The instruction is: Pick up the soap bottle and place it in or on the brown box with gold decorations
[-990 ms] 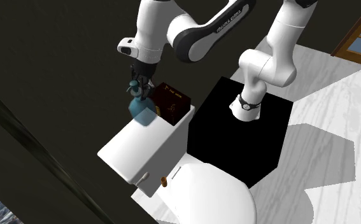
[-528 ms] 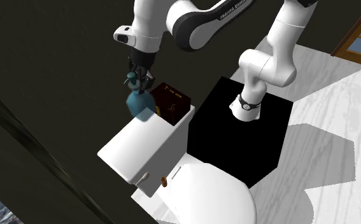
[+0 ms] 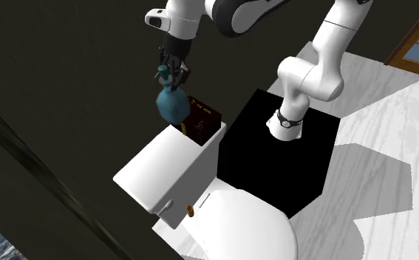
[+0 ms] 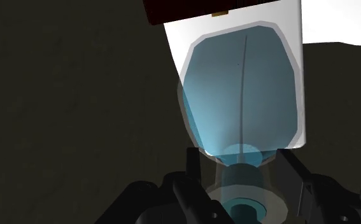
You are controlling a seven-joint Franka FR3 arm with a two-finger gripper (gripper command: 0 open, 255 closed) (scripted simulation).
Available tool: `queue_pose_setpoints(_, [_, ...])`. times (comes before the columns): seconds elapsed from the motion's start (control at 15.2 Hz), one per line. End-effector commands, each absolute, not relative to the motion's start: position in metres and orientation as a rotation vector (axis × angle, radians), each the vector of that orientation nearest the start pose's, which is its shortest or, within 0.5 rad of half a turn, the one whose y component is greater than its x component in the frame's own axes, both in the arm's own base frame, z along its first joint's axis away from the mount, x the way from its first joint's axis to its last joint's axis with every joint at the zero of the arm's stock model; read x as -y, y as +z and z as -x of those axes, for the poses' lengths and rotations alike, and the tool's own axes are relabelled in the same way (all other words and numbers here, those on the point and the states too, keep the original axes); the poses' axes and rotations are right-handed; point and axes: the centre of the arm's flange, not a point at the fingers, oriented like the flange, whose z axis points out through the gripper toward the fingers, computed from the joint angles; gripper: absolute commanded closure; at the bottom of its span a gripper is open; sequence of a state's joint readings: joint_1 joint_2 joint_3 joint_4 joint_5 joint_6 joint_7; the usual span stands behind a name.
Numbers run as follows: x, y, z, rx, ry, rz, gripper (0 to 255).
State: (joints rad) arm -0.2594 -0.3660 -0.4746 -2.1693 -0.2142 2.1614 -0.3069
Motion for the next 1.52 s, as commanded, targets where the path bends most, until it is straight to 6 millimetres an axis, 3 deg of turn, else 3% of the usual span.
queue_pose_setpoints(0.0, [0.348, 0.567, -0.311, -0.550, -0.447, 3.252, 255])
queue_pose_setpoints(0.53, [0.349, 0.595, -0.214, -0.550, -0.447, 3.252, 255])
queue_pose_setpoints(1.45, [0.349, 0.521, -0.214, -0.550, -0.447, 3.252, 255])
